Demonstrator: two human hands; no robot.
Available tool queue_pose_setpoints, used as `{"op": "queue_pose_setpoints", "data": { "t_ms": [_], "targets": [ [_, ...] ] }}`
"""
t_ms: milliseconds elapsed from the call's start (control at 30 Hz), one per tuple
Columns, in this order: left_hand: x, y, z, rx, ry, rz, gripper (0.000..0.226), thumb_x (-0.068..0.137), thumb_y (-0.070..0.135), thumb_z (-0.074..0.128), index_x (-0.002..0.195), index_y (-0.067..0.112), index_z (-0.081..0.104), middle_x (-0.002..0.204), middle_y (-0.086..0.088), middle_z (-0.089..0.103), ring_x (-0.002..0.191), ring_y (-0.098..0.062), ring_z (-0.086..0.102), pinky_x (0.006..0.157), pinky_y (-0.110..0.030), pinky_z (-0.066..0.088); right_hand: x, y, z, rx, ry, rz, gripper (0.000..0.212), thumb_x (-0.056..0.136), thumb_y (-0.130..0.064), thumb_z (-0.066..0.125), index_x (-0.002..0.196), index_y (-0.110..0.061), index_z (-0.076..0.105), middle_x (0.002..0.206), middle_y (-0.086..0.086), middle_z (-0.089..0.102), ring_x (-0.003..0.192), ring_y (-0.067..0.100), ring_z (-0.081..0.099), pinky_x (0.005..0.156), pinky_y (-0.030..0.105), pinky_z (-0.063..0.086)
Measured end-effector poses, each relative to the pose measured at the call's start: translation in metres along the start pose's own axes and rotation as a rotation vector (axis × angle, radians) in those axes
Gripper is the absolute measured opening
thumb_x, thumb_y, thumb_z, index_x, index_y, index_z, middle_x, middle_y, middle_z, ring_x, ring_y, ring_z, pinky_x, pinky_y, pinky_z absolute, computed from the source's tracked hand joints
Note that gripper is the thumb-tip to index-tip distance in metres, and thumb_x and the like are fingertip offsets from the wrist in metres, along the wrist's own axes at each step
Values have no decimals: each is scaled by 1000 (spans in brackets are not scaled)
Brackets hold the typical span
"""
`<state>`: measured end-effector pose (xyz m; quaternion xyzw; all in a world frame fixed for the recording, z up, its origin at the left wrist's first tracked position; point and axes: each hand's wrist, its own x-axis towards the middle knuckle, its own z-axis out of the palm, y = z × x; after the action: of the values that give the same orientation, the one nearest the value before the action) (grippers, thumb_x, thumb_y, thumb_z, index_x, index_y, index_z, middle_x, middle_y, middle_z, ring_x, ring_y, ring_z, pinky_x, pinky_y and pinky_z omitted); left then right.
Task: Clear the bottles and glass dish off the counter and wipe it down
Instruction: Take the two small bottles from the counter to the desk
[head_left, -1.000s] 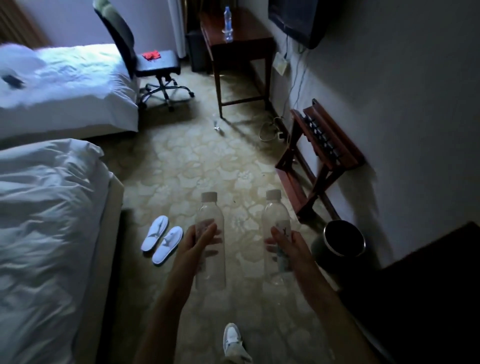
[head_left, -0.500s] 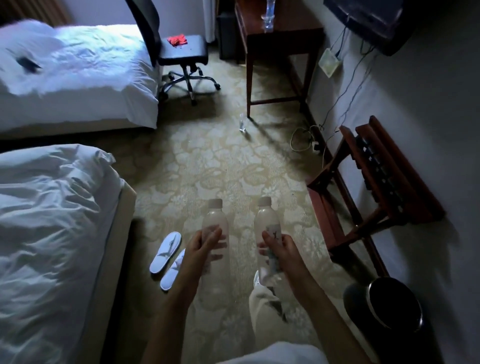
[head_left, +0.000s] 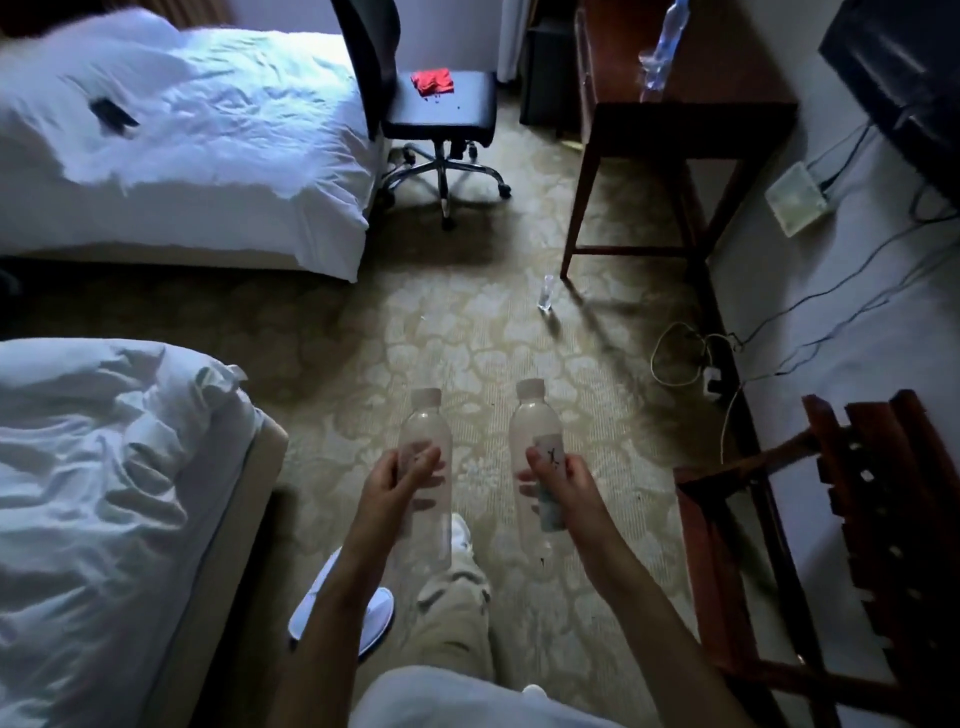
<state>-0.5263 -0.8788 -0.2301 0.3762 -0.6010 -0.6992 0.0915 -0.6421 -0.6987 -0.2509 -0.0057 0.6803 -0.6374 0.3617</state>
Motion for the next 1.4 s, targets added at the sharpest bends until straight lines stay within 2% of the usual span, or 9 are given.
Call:
{"op": "queue_pose_setpoints", "data": {
  "t_ms": [100, 233, 367, 533, 700, 867, 1033, 1200, 1400],
  "targets": [
    [82, 15, 0, -3, -6, -37, 68, 63, 64, 76, 114, 19, 66, 102, -7, 75, 96, -23, 72, 69, -28, 54, 73, -12, 19, -22, 14, 56, 58, 77, -58, 69, 115, -17, 54, 102, 2, 73, 90, 14, 72, 73, 28, 55],
    [203, 75, -4, 18, -28, -11, 78, 55, 74, 74, 114, 24, 65, 105, -2, 75, 99, -20, 71, 75, -32, 53, 174, -68, 42, -72, 35, 70, 94, 46, -78, 72, 112, -15, 54, 105, 6, 70, 90, 17, 72, 64, 19, 52],
    [313, 159, -2, 58, -72, 72, 87, 54, 78, 71, 120, 22, 61, 108, -3, 73, 99, -18, 71, 77, -32, 54, 267, -155, 51, -55, 73, 7, 69, 67, -65, 72, 115, -18, 54, 107, 4, 71, 92, 15, 71, 71, 25, 52],
    [430, 224, 14, 91, -140, 88, 76, 66, 66, 64, 125, 19, 59, 111, -4, 71, 101, -17, 70, 83, -34, 56, 373, -225, 52, 18, 129, -17, 59, 74, -59, 70, 116, -21, 54, 105, 0, 72, 90, 11, 72, 71, 25, 51],
    [554, 241, 46, 116, -151, 23, 60, 72, 59, 68, 118, 21, 62, 106, -4, 74, 98, -17, 72, 83, -37, 58, 496, -252, 53, 80, 171, 33, 71, 62, -66, 70, 115, -21, 55, 104, 2, 73, 95, 15, 71, 85, 35, 56],
    [681, 307, 77, 158, -172, 19, 58, 76, 58, 70, 120, 21, 61, 110, -2, 72, 96, -12, 72, 85, -38, 58, 628, -334, 49, 83, 141, -2, 73, 64, -67, 70, 118, -22, 52, 104, 0, 73, 96, 15, 71, 85, 33, 54],
    [799, 396, 109, 81, -181, 78, 43, 81, 43, 67, 117, 18, 64, 97, 1, 72, 84, -10, 69, 67, -25, 54, 743, -442, 33, 100, 162, -79, 60, 76, -59, 67, 121, -21, 53, 107, -3, 71, 98, 13, 69, 87, 32, 52],
    [913, 427, 147, 76, -277, 23, 44, 78, 42, 68, 113, 15, 66, 92, 0, 70, 81, -10, 67, 66, -22, 52, 840, -484, 21, 188, 247, -68, 50, 80, -52, 67, 117, -22, 53, 104, -1, 71, 90, 9, 70, 75, 23, 49],
    [1056, 472, 204, 131, -488, -50, 35, 85, 34, 74, 109, 10, 65, 88, -5, 67, 78, -16, 64, 69, -31, 55, 942, -516, 10, 363, 477, 11, 90, 60, -56, 83, 123, 0, 52, 83, 3, 70, 60, 5, 69, 52, 16, 51]
  ]
}}
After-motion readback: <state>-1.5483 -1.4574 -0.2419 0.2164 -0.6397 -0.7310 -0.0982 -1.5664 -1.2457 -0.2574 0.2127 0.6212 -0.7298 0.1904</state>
